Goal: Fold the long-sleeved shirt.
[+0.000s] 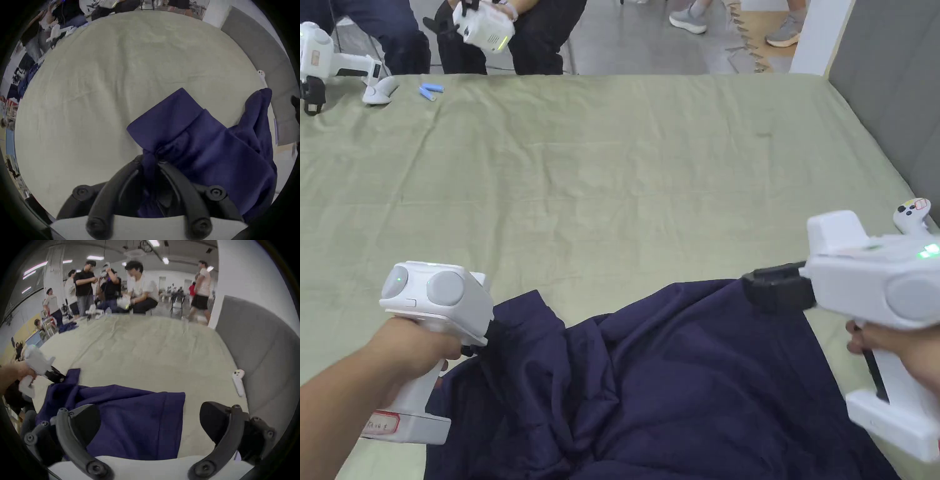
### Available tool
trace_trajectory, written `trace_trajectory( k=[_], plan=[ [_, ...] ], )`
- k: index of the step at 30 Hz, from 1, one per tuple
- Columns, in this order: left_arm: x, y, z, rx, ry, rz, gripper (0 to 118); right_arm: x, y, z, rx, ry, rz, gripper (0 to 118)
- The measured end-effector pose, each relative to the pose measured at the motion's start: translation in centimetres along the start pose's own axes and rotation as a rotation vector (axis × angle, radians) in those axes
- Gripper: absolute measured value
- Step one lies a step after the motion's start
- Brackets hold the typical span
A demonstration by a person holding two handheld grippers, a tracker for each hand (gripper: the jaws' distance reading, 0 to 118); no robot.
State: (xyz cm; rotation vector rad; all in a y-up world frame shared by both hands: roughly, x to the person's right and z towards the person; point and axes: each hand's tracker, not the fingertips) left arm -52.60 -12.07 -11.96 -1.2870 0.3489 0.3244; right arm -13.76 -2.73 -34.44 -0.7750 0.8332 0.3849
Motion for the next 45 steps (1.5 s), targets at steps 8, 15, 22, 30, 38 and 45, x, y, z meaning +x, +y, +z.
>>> trace_trajectory(
  k=[8, 15, 22, 30, 38, 45],
  plan=[
    [1.2, 0.1, 0.1, 0.006, 0.039, -0.040, 16, 4.8, 1.8, -14.2, -0.425, 0.100, -0.155, 118],
    [1.4, -0.8, 0.2, 0.058, 0.069, -0.086, 15, 2.3, 0.5, -13.7, -0.437, 0.094, 0.030, 50],
    [0.2, -2.6, 3.2, 0.221, 0.011, -0.090, 13, 1.1, 0.2, -9.4, -0.284, 0.086, 0.205, 7],
    [0.7, -4.3, 9.0, 0.444, -0.015, -0.167, 13, 3.8, 0.6, -2.8, -0.075, 0.064, 0.181, 7],
    [2.0, -8.3, 12.1, 0.608, 0.026, -0.267, 13, 2.8, -4.5, 6.0, 0.162, 0.036, 0.117, 7],
    [2.2, -13.7, 12.3, 0.621, 0.013, -0.368, 13, 0.5, -13.8, 10.2, 0.138, 0.013, 0.115, 7]
  ],
)
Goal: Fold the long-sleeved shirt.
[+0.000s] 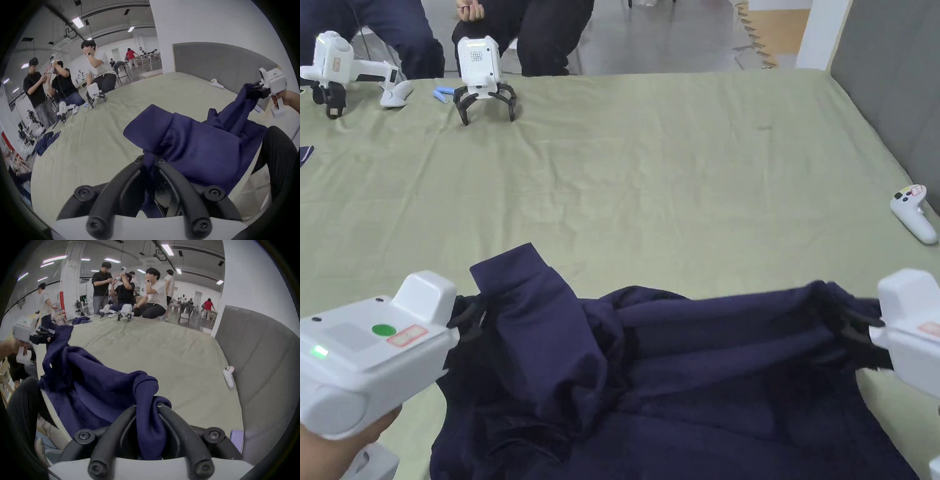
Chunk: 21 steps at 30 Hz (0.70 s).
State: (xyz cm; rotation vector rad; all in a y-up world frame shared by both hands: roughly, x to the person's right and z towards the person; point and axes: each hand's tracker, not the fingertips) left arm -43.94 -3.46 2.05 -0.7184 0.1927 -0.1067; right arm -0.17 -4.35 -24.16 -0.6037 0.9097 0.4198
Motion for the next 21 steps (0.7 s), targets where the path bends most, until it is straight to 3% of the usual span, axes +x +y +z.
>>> trace_trajectory(
  k=[6, 11, 14, 17, 19, 20, 21],
  plan=[
    [3.5, -4.0, 3.8, 0.000, -0.047, -0.194, 13, -0.9, -5.5, 1.5, -0.156, -0.012, -0.080, 7],
    [6.5, -8.3, 3.2, -0.153, -0.117, -0.442, 13, -1.4, -6.9, 0.3, -0.290, -0.018, -0.078, 7],
    [8.0, -9.9, 1.3, -0.243, -0.120, -0.529, 13, -1.3, -6.2, -1.5, -0.393, -0.011, -0.044, 7],
    [8.1, -9.8, -0.7, -0.270, -0.095, -0.489, 13, -3.0, -5.9, -2.3, -0.442, -0.020, 0.023, 8],
    [7.5, -9.3, -1.0, -0.261, -0.083, -0.449, 14, -3.2, -5.8, -2.5, -0.439, -0.039, 0.014, 17],
    [7.1, -9.1, -1.0, -0.280, -0.087, -0.425, 20, -3.0, -5.6, -2.4, -0.439, -0.042, 0.014, 31],
    [6.6, -8.7, -0.6, -0.288, -0.083, -0.384, 34, -2.7, -5.6, -2.1, -0.436, -0.047, 0.002, 60]
  ],
)
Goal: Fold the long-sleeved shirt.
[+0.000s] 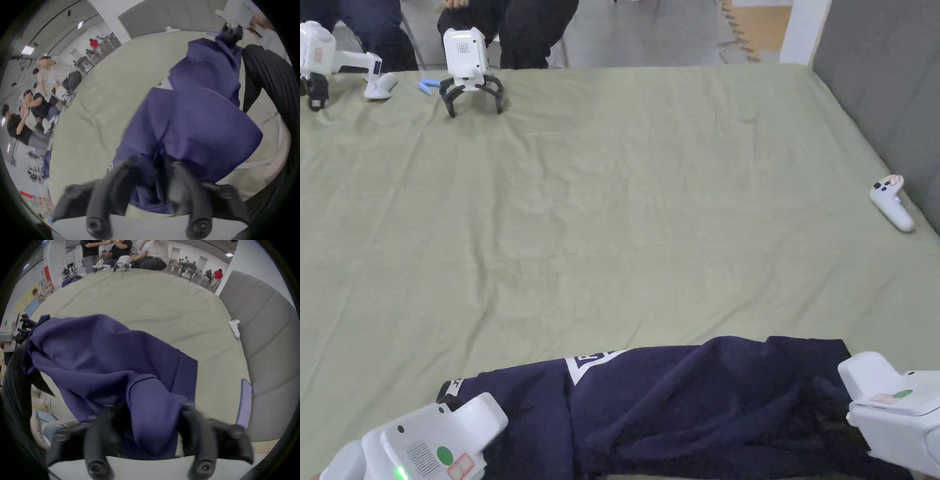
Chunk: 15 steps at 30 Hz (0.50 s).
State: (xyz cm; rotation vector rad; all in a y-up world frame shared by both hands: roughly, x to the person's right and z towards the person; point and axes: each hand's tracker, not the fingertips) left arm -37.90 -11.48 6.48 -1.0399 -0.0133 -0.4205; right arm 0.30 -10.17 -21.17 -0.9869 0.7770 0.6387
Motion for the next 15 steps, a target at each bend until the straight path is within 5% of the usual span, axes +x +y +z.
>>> trace_trajectory(
  k=[2, 3, 4, 6, 9, 15],
  plan=[
    [-2.1, -0.2, 1.9, 0.003, -0.031, 0.150, 77, 1.0, 0.0, 1.6, 0.055, 0.005, -0.037, 100],
    [-3.4, -0.5, 3.0, 0.001, -0.100, 0.239, 103, 1.4, 0.1, 2.7, 0.087, 0.009, -0.057, 109],
    [-4.8, -0.9, 4.4, 0.014, -0.164, 0.354, 111, 2.0, 0.0, 4.2, 0.123, 0.031, -0.093, 109],
    [-7.6, -1.4, 7.8, 0.062, -0.222, 0.599, 107, 2.9, 0.5, 7.5, 0.223, 0.051, -0.178, 109],
    [-10.7, -1.9, 12.2, 0.177, -0.115, 0.853, 107, 2.1, 1.8, 12.6, 0.419, 0.035, -0.250, 109],
    [-10.0, 5.2, 17.2, 0.487, 0.213, 0.975, 100, -3.3, 5.8, 16.7, 0.726, -0.020, -0.327, 108]
  ],
)
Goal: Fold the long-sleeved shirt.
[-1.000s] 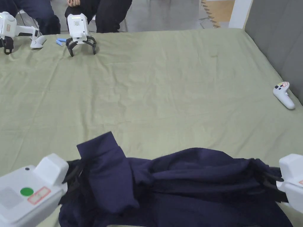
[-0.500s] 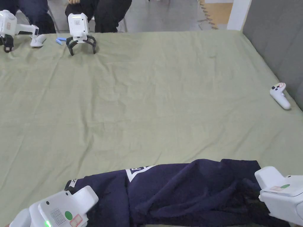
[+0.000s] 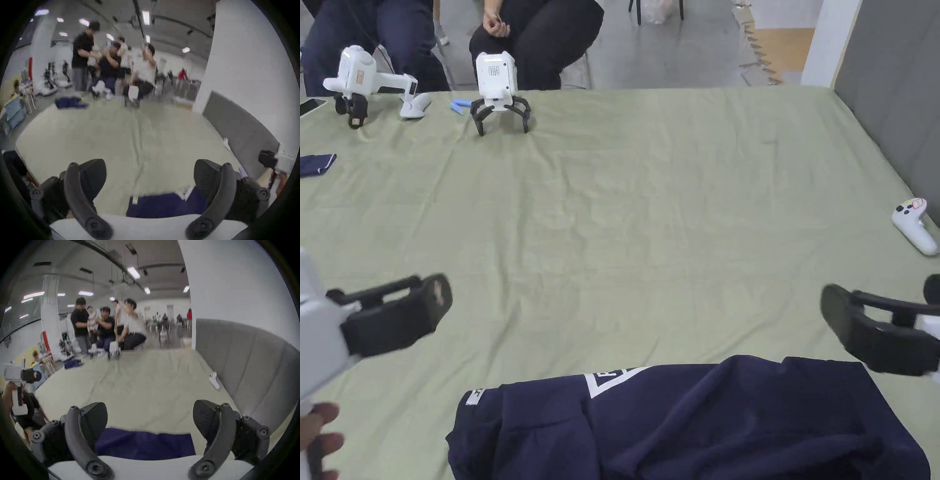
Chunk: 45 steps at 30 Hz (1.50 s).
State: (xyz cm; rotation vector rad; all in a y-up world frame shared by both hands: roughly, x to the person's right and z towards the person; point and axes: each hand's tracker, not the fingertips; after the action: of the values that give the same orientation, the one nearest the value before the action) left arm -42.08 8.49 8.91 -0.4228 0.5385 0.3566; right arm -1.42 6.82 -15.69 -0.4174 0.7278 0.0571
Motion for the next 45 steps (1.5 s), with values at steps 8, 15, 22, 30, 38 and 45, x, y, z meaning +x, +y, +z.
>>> trace_trajectory(
  k=[8, 15, 22, 30, 38, 45],
  plan=[
    [7.2, -2.4, -3.8, 0.204, 0.077, -0.150, 15, -6.5, -1.2, -2.2, 0.068, -0.048, 0.046, 25],
    [10.2, -6.5, -5.0, 0.062, 0.017, -0.133, 2, -7.1, -3.1, -3.5, 0.035, -0.030, 0.065, 0],
    [5.5, -5.4, -6.5, -0.102, -0.200, 0.014, 40, -6.6, -2.9, -2.9, 0.046, -0.035, 0.065, 0],
    [-7.2, -7.9, -10.6, -0.481, -0.309, 0.210, 108, -6.3, -4.1, -2.7, 0.017, -0.014, 0.048, 0],
    [-11.4, -14.2, -15.8, -0.800, -0.237, 0.277, 108, -6.7, -5.2, -3.4, -0.024, 0.028, 0.032, 0],
    [-8.1, -16.2, -15.9, -0.882, -0.278, 0.294, 102, -6.3, -5.5, -3.8, -0.040, 0.019, 0.024, 0]
  ],
)
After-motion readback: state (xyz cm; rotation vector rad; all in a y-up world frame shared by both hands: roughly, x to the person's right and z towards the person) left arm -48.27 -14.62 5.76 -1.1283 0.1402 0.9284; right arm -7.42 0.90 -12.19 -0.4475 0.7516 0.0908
